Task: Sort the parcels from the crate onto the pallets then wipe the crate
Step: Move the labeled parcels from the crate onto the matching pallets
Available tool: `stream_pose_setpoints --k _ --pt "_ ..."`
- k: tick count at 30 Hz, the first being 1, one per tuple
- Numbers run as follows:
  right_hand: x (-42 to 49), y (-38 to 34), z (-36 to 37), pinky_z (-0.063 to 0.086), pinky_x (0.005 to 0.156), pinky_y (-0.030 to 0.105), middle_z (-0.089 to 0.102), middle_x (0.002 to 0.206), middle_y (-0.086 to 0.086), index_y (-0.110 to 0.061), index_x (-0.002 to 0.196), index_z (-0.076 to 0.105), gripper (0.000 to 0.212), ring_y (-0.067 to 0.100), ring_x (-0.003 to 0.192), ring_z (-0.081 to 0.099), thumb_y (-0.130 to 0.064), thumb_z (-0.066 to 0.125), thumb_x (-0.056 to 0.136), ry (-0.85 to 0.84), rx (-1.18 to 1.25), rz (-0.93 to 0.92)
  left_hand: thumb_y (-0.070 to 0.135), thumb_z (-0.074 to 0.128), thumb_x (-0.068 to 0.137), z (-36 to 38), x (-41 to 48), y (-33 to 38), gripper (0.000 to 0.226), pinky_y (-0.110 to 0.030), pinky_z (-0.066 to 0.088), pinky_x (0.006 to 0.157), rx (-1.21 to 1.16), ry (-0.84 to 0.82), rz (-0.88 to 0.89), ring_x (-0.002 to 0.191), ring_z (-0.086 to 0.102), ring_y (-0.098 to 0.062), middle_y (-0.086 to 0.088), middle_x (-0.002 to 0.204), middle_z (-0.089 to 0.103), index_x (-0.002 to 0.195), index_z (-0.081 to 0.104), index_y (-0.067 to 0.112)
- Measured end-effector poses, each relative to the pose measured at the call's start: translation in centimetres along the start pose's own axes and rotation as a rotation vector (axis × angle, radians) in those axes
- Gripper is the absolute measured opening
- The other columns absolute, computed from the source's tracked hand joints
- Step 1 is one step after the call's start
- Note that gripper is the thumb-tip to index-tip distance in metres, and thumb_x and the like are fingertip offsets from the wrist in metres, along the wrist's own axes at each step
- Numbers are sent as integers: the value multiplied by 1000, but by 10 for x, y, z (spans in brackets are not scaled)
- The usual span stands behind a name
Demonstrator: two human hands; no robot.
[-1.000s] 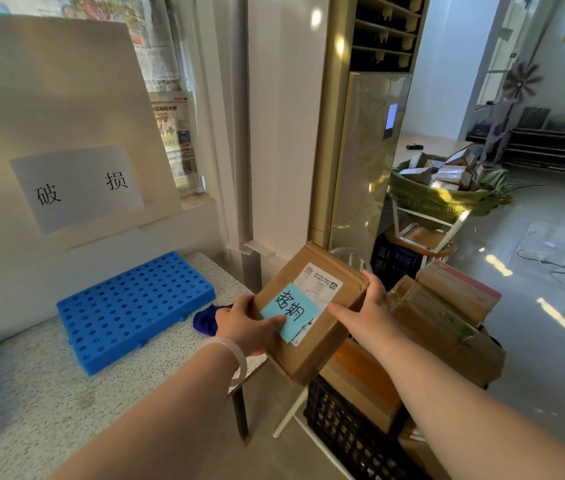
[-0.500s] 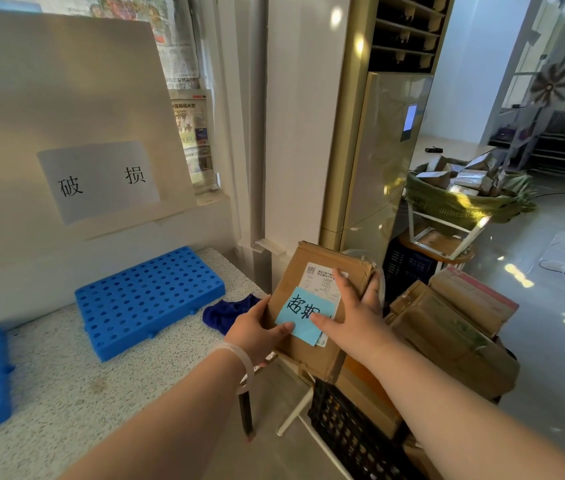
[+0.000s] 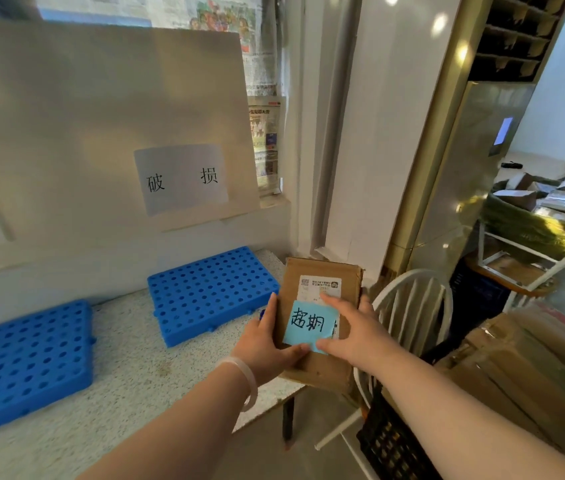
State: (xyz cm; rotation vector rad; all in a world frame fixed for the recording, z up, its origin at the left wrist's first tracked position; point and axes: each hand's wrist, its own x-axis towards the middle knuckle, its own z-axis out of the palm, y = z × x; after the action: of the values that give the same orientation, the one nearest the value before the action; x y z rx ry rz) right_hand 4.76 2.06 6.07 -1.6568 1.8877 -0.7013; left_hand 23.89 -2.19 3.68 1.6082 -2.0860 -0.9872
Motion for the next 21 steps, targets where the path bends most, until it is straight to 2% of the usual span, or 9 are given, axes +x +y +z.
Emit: stream_pose_setpoints --k 4,7,13,21 --pt "22 -38 33 31 114 33 7 155 -3 -57 143 28 85 22 143 23 -32 78 79 -62 -5 -57 47 76 78 -32 -2 -36 113 -39 49 100 -111 29 12 119 44 -19 0 134 33 148 -13 49" --pt "40 -71 60 33 115 35 8 155 -6 -59 142 27 84 19 143 23 -33 78 80 -79 25 -105 48 77 77 -68 3 -68 113 -40 47 103 -157 57 11 122 43 -18 2 135 35 149 -10 50" --pt "78 -131 131 26 119 41 1 158 -7 -58 144 21 94 20 145 17 -44 81 74 -150 80 -166 59 77 70 -141 0 -136 116 -38 41 107 -118 151 -2 121 39 -14 9 125 32 150 -6 49" --pt "103 -212 232 27 119 42 3 157 -9 -57 145 23 94 17 145 16 -40 82 74 -215 110 -261 50 80 73 -216 -25 -233 115 -31 39 108 -189 207 -74 122 35 -13 4 136 25 151 -4 47"
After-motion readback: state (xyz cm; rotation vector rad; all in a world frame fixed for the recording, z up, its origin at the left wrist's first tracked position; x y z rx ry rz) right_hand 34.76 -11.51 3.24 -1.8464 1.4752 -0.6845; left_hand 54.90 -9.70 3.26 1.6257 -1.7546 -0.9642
